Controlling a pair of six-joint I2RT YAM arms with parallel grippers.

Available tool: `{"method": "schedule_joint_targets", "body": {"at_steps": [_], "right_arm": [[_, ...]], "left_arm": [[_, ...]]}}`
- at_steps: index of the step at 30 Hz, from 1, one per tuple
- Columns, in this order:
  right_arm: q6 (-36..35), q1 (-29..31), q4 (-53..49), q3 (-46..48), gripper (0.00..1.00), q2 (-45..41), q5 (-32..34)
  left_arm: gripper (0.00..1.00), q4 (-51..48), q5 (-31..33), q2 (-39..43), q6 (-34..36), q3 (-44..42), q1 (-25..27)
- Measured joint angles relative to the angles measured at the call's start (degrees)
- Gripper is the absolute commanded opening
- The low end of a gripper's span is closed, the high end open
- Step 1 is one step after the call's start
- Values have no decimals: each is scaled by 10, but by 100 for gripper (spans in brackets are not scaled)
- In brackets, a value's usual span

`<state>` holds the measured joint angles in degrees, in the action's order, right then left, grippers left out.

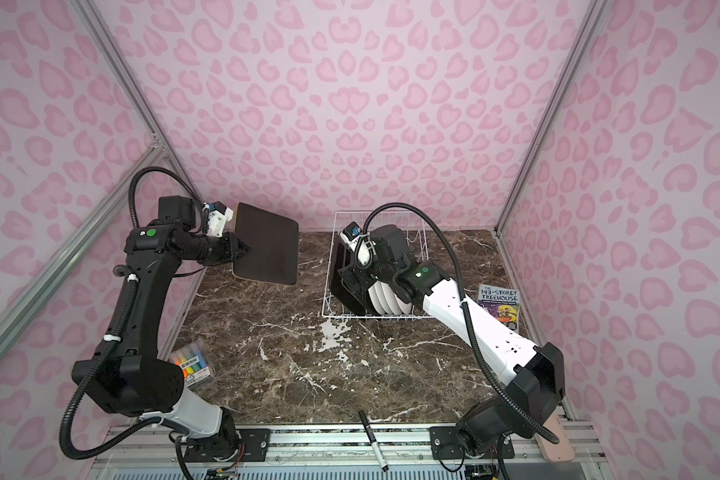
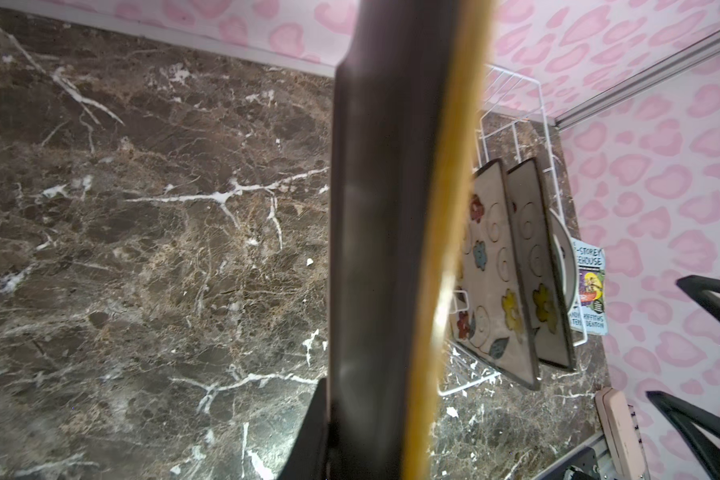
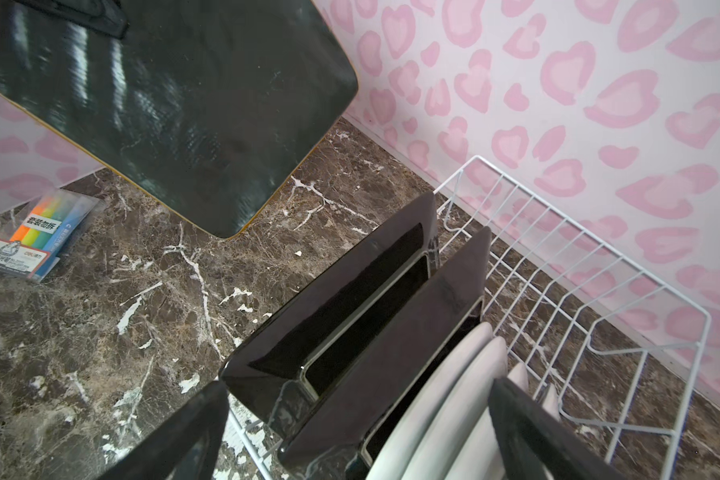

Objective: Unload the plates from the dish rack
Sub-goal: 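Release the right gripper and carry the dark plate away with the left gripper, then lower the dark plate flat onto the table beside the rack with the left gripper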

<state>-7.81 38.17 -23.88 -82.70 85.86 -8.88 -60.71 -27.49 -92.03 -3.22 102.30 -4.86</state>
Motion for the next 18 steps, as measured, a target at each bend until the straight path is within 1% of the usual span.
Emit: {"method": "schedule_joint_targets", "body": {"at_steps": [6,11,18], "right_arm": [[-3,4,0,7,99,0,1],[-2,12,4,15,99,-5,3],[7,15,5,30,99,-21,3]], "left_arm": [[4,-2,9,-42,21,-8,0],[4,-2,3,-80,42,-7,-1],[4,-5,-13,-141,75,25,-4]]}}
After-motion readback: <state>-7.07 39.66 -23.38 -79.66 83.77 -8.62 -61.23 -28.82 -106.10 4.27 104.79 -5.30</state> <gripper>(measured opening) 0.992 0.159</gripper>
